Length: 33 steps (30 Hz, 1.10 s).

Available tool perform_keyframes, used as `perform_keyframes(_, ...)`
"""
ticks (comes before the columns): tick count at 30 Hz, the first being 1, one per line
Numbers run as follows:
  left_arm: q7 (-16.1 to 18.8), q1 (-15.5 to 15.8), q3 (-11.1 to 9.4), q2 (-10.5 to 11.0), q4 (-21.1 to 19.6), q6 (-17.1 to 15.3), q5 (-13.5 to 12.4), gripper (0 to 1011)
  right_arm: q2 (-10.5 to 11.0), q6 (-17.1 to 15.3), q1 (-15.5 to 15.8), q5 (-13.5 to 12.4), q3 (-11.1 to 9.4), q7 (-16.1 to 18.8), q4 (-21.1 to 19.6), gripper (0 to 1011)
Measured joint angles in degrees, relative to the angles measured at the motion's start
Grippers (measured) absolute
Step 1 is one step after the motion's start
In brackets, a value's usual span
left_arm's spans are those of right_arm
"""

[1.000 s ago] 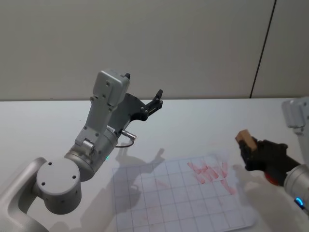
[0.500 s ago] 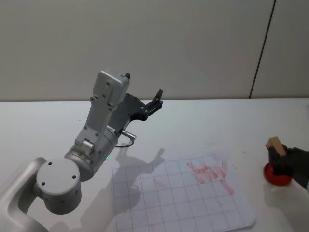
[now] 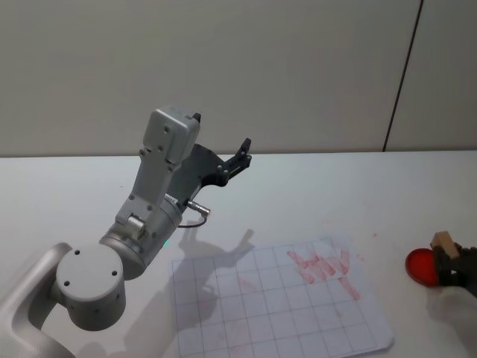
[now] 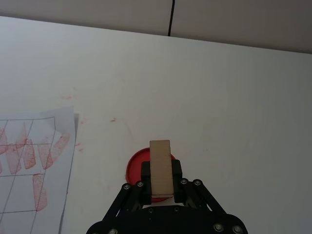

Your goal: Use the one hand to pick up the stamp and affix it onto the A4 paper.

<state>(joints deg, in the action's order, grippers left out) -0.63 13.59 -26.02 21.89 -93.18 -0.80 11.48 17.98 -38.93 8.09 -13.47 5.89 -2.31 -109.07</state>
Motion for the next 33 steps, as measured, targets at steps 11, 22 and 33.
perform_keyframes(11, 0.0, 0.0, 0.0, 0.0, 0.0, 0.0, 0.0, 1001, -0.54, 0.71, -1.26, 0.92, -0.03, 1.33, 2.88, 219)
perform_keyframes(22, 0.0, 0.0, 0.0, 0.0, 0.0, 0.0, 0.0, 1001, -1.36, 1.29, -2.69, 2.22, 0.29, 2.47, 5.7, 275)
perform_keyframes(33, 0.0, 0.0, 0.0, 0.0, 0.0, 0.0, 0.0, 1001, -1.77, 2.55, -3.27, 3.07, 0.33, 3.18, 7.03, 619)
